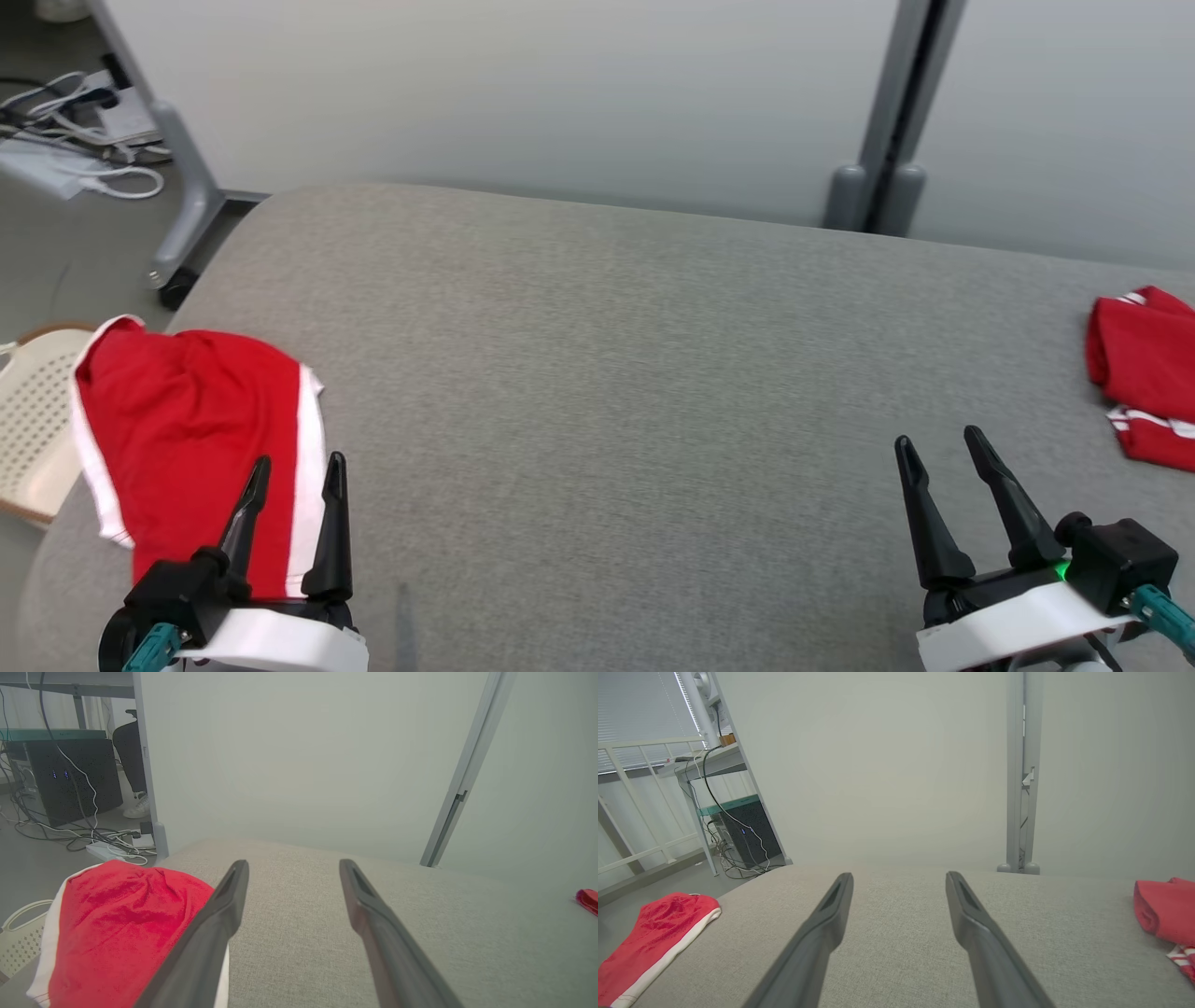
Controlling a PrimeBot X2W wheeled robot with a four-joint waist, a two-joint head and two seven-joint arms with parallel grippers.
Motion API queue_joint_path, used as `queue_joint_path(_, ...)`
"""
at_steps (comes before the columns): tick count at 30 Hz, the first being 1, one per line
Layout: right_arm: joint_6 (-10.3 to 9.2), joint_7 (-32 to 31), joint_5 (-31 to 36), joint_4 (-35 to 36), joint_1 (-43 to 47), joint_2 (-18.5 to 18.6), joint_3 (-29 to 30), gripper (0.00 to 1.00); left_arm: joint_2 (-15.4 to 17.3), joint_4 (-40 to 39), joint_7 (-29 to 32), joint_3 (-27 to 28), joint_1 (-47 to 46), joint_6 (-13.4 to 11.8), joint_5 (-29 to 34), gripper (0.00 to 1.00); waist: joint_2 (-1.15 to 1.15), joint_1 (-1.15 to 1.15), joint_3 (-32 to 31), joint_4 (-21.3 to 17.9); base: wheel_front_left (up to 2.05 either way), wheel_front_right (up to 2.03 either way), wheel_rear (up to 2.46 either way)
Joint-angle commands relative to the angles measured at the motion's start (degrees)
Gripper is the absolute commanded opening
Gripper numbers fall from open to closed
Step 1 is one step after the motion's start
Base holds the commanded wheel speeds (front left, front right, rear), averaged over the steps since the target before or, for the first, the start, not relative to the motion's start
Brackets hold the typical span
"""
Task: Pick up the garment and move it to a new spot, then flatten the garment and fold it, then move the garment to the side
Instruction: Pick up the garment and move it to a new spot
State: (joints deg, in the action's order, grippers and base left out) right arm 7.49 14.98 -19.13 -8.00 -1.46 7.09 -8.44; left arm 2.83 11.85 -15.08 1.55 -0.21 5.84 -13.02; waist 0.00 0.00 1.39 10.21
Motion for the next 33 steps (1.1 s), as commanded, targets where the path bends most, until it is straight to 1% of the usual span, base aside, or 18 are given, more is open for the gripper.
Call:
queue_joint_path(1,0.02,0.2,-0.4,-0.2,-0.6,0.3,-0.5,1.00,0.2,0.2,-0.1,0.3,-0.3,0.1,0.2,1.00,0.00,0.00,-0.3,3.1,0.00,0.00,0.00)
queue_joint_path(10,0.02,0.2,-1.1,-1.3,-1.5,1.0,-2.5,1.00,0.2,0.6,-0.1,0.7,-0.1,-0.2,-0.4,1.00,0.00,0.00,-0.3,9.7,0.00,0.00,0.00)
queue_joint_path(11,0.02,0.2,-1.1,-1.3,-1.5,1.0,-2.5,1.00,0.2,0.6,-0.1,0.7,-0.1,-0.2,-0.4,1.00,0.00,0.00,-0.3,9.7,0.00,0.00,0.00)
queue_joint_path(14,0.02,0.2,-1.3,-1.9,-1.8,1.3,-3.9,1.00,0.2,0.8,-0.1,0.9,0.0,-0.3,-0.6,1.00,0.00,0.00,0.0,12.0,0.00,0.00,0.00)
queue_joint_path(18,0.02,0.2,-1.8,-2.6,-2.3,1.4,-5.1,1.00,0.2,0.7,-0.1,0.7,0.4,-0.6,-0.7,1.00,0.00,0.00,-0.2,13.7,0.00,0.00,0.00)
queue_joint_path(25,0.02,0.2,-2.4,-3.2,-2.8,1.5,-6.5,1.00,0.2,0.7,-0.1,0.8,0.5,-0.6,-0.7,1.00,0.00,0.00,-0.4,14.7,0.00,0.00,0.00)
queue_joint_path(33,0.02,0.2,-2.8,-3.5,-2.9,1.5,-7.4,1.00,0.2,0.9,-0.1,1.2,0.0,-0.8,-0.5,1.00,0.00,0.00,-0.2,13.6,0.00,0.00,0.00)
